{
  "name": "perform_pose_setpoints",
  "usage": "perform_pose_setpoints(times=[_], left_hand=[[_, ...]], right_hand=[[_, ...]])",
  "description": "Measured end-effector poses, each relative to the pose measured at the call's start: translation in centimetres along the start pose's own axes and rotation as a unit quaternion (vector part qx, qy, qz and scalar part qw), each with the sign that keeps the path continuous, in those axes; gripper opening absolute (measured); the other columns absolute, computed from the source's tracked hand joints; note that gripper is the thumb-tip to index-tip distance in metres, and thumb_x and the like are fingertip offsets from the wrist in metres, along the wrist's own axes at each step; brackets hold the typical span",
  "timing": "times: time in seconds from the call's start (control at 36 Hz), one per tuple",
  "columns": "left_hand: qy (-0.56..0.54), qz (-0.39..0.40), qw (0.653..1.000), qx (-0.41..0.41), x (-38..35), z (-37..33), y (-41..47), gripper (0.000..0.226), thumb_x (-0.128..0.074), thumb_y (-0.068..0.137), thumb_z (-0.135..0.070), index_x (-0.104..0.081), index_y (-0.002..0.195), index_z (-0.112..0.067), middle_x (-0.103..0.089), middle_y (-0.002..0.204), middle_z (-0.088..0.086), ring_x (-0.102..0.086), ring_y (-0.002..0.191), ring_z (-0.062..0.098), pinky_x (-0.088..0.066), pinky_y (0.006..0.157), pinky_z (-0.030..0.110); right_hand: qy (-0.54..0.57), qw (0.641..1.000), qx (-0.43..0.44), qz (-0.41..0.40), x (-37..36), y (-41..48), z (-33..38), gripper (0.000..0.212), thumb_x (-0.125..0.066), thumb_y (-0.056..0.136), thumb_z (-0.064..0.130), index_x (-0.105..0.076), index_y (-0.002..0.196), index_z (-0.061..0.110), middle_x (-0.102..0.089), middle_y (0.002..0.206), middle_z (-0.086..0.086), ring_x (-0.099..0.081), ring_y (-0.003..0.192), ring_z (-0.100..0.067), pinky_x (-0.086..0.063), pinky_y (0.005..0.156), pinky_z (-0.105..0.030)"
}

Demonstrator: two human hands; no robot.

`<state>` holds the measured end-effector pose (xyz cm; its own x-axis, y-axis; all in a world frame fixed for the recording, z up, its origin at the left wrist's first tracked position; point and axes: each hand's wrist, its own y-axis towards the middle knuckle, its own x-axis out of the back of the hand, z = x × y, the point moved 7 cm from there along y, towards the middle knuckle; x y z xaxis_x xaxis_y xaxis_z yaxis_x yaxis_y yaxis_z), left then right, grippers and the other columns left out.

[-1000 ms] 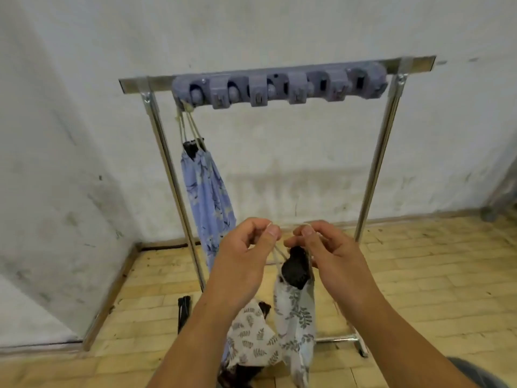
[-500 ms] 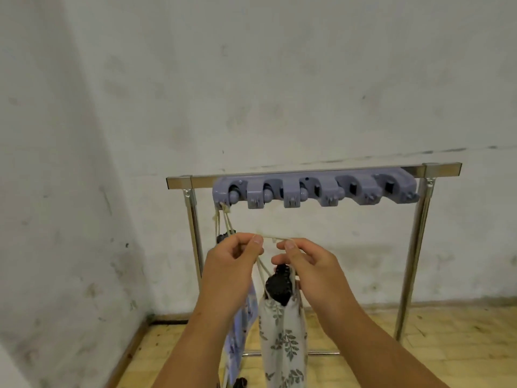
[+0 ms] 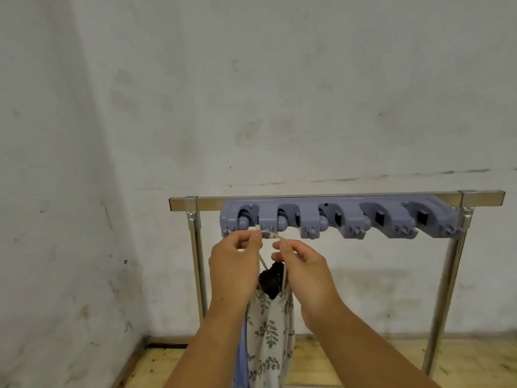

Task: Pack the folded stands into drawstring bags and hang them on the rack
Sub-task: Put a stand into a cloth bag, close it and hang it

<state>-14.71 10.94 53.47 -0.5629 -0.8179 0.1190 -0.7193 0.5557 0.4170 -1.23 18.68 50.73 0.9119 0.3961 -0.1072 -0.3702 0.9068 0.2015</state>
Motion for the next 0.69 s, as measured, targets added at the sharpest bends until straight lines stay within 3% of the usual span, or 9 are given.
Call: perform_pose_setpoints(times=[0.08,0.19,0.31,0.42,0.58,0.69], left_hand=[[0.001,0.006,1.0,0.005,-0.6,2.0,-0.6,0.011,-0.067,0.097,-0.038,-0.077,0.093,-0.035,-0.075,0.083,-0.013,-0.068,0.08,0.007,-0.058,0.08,0.033],[-0.025,-0.008,1.0,0.012,-0.3,3.8,-1.6,0.01,-0.068,0.097,-0.036,-0.078,0.1,-0.035,-0.076,0.089,-0.018,-0.071,0.086,0.005,-0.058,0.08,0.025],[-0.04,-0.026,0.999,0.018,0.8,4.9,-2.0,0.01,-0.069,0.097,-0.031,-0.078,0.099,-0.034,-0.076,0.081,-0.011,-0.07,0.073,0.005,-0.053,0.064,0.013],[-0.035,-0.022,0.999,0.021,1.4,6.3,-2.4,0.009,-0.071,0.096,-0.032,-0.078,0.095,-0.037,-0.075,0.077,-0.011,-0.068,0.067,0.006,-0.056,0.067,0.024],[-0.011,-0.008,0.999,0.043,1.4,10.2,-4.9,0.01,-0.069,0.096,-0.035,-0.078,0.1,-0.037,-0.075,0.085,-0.013,-0.07,0.081,0.006,-0.061,0.079,0.031],[0.011,0.019,0.998,0.065,0.6,13.4,-6.5,0.009,-0.071,0.095,-0.03,-0.076,0.095,-0.038,-0.074,0.082,-0.015,-0.07,0.074,0.007,-0.063,0.074,0.037]], right_hand=[[-0.038,0.999,0.017,0.024,-0.3,0.2,-1.7,0.021,-0.06,0.105,0.028,-0.078,0.096,0.031,-0.077,0.091,0.008,-0.071,0.09,-0.007,-0.052,0.073,-0.014],[-0.039,0.998,0.044,0.021,-0.5,0.4,-2.8,0.016,-0.064,0.102,0.028,-0.077,0.095,0.036,-0.076,0.088,0.016,-0.07,0.085,-0.001,-0.053,0.072,-0.011],[-0.022,0.999,0.044,-0.018,0.4,0.6,-4.2,0.012,-0.069,0.099,0.027,-0.078,0.103,0.033,-0.078,0.098,0.017,-0.072,0.098,-0.002,-0.056,0.09,-0.023],[-0.027,0.998,0.035,-0.054,1.4,0.2,-5.5,0.009,-0.072,0.096,0.024,-0.077,0.093,0.031,-0.077,0.092,0.018,-0.071,0.092,0.0,-0.056,0.085,-0.025],[-0.074,0.995,-0.003,-0.073,2.6,-2.4,-10.4,0.01,-0.074,0.094,0.029,-0.074,0.084,0.032,-0.071,0.085,0.023,-0.065,0.083,-0.002,-0.053,0.072,-0.024],[-0.103,0.993,-0.027,-0.042,2.8,-3.9,-14.9,0.013,-0.076,0.093,0.026,-0.075,0.081,0.031,-0.069,0.08,0.016,-0.063,0.075,-0.005,-0.051,0.07,-0.024]])
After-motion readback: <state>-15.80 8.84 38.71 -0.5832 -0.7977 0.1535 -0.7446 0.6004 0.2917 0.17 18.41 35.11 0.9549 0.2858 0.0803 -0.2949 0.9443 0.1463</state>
